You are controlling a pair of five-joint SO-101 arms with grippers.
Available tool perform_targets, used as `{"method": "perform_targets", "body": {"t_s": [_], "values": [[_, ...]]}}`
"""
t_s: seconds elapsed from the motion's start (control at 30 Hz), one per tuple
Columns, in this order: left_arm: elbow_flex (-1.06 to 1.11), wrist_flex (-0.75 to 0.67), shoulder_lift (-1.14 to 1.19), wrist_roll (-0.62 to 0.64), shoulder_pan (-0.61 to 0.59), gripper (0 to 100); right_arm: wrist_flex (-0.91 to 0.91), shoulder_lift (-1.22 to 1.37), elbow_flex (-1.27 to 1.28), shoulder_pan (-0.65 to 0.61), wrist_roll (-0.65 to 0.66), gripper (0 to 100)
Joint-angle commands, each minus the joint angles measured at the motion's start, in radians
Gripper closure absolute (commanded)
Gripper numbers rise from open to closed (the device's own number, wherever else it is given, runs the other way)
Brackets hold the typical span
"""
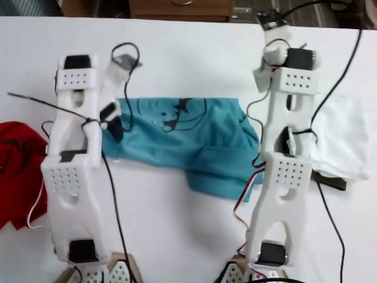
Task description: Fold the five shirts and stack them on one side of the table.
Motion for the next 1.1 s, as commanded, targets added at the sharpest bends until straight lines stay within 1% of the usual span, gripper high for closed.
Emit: {"method": "perform_targets", "body": {"t_s": [0.0, 0.13, 0.3, 0.37, 0.47, 0.57, 0.6, 0.63, 0.73, 0.77, 0.93, 1.0, 1.07], "values": [[0.076, -0.063, -0.084, -0.014, -0.040, 74, 0.007, -0.084, -0.046, 0.024, 0.014, 74.7], [0.153, -0.121, -0.084, -0.055, -0.097, 74, 0.007, -0.084, -0.046, 0.039, 0.014, 74.7], [0.196, -0.094, -0.095, -0.058, -0.138, 74, 0.007, -0.084, -0.046, 0.036, 0.014, 74.7], [0.194, -0.094, -0.095, -0.083, -0.160, 74, 0.007, -0.084, -0.046, 0.035, 0.014, 74.7], [0.193, -0.094, -0.095, -0.114, -0.170, 74, 0.007, -0.084, -0.046, 0.033, 0.009, 74.7], [0.193, -0.094, -0.095, -0.132, -0.157, 74, 0.008, -0.085, -0.031, 0.015, 0.017, 74.7], [0.193, -0.094, -0.095, -0.140, -0.147, 74, 0.012, -0.094, -0.008, 0.008, 0.029, 74.7], [0.191, -0.094, -0.097, -0.149, -0.140, 74, 0.013, -0.099, 0.011, 0.001, 0.071, 74.8], [0.163, -0.094, -0.130, -0.155, -0.127, 74, 0.013, -0.142, 0.072, -0.021, 0.247, 74.8], [0.150, -0.092, -0.149, -0.155, -0.123, 74, 0.013, -0.162, 0.086, -0.024, 0.273, 74.8], [0.050, -0.078, -0.250, -0.147, -0.104, 74, 0.015, -0.300, 0.190, -0.019, 0.282, 74.8], [0.024, -0.091, -0.267, -0.137, -0.106, 74, 0.015, -0.369, 0.293, -0.021, 0.282, 74.8], [0.019, -0.123, -0.267, -0.087, -0.106, 74, 0.015, -0.450, 0.425, -0.033, 0.282, 74.8]]}}
